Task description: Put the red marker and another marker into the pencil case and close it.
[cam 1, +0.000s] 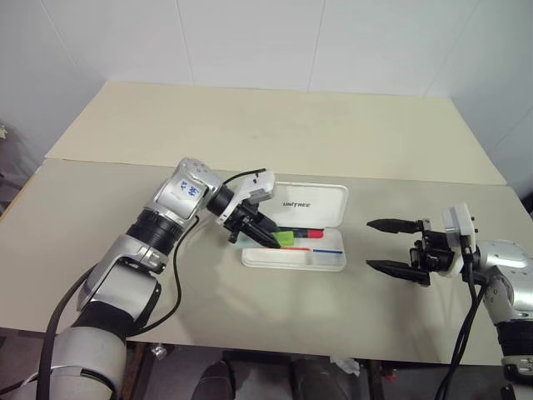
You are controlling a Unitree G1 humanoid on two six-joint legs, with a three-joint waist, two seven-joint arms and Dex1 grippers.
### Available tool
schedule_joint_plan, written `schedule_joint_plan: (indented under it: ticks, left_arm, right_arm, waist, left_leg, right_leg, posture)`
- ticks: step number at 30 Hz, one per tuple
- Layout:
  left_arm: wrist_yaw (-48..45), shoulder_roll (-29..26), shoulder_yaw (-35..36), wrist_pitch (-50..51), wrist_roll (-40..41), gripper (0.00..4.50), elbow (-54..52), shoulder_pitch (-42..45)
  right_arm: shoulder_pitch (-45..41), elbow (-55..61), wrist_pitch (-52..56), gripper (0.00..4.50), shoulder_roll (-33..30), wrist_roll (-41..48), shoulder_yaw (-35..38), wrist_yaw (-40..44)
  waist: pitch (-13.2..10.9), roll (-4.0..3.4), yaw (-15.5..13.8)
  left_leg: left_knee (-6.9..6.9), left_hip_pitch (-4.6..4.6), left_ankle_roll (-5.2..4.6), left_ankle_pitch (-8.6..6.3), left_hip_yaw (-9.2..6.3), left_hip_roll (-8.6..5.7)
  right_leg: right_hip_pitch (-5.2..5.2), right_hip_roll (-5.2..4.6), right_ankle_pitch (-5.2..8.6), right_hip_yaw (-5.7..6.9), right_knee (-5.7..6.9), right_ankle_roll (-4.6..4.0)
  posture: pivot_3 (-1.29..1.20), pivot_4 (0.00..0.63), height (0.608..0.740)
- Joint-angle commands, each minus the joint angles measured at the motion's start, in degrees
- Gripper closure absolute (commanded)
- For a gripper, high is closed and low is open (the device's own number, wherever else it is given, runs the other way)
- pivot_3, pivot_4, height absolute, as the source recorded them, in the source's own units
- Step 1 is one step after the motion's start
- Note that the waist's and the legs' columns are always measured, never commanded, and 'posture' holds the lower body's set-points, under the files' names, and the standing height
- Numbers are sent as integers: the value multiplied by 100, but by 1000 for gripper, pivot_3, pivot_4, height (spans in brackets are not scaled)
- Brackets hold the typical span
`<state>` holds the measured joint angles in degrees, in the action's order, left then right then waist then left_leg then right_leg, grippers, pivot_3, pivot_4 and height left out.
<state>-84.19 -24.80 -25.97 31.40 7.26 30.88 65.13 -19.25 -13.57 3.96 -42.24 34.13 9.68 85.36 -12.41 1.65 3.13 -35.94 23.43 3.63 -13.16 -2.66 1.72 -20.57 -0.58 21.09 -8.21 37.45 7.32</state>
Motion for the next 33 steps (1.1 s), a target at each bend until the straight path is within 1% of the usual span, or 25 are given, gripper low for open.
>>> schedule_joint_plan:
  ticks: [1, 11, 32, 33]
  left_arm:
    - [22, 202, -20, -17, -153, 3379, 170, 192]
    - [61, 503, 4, 146, -333, 3379, 108, 119]
    - [248, 676, -76, 74, -556, 3379, 89, -59]
    - [265, 701, -57, 90, -539, 3029, 97, -50]
  right_arm:
    - [29, 204, -36, 0, 26, 14, 96, -34]
    - [134, 287, -56, 0, 60, -46, 110, -122]
    - [215, 400, -46, 0, 112, -46, 156, -360]
    - [226, 409, -48, 0, 113, -44, 156, -368]
  waist:
    - [0, 0, 2]
    - [0, 0, 0]
    - [0, 0, -3]
    - [0, 0, -3]
  left_leg:
    - [0, 0, 0, 0, 0, 0]
    - [0, 2, 0, 0, 0, 0]
    - [-2, 1, 0, 0, -1, 0]
    - [-2, 1, 0, 0, -1, 0]
  right_leg:
    - [0, 0, 0, 0, 0, 0]
    - [-2, 0, 1, 0, 2, 2]
    - [-1, 0, 2, 0, 6, 3]
    - [-1, 0, 2, 0, 6, 3]
  posture:
    - [0, 150, 740]
    - [0, 150, 740]
    - [0, 150, 740]
    - [0, 150, 740]
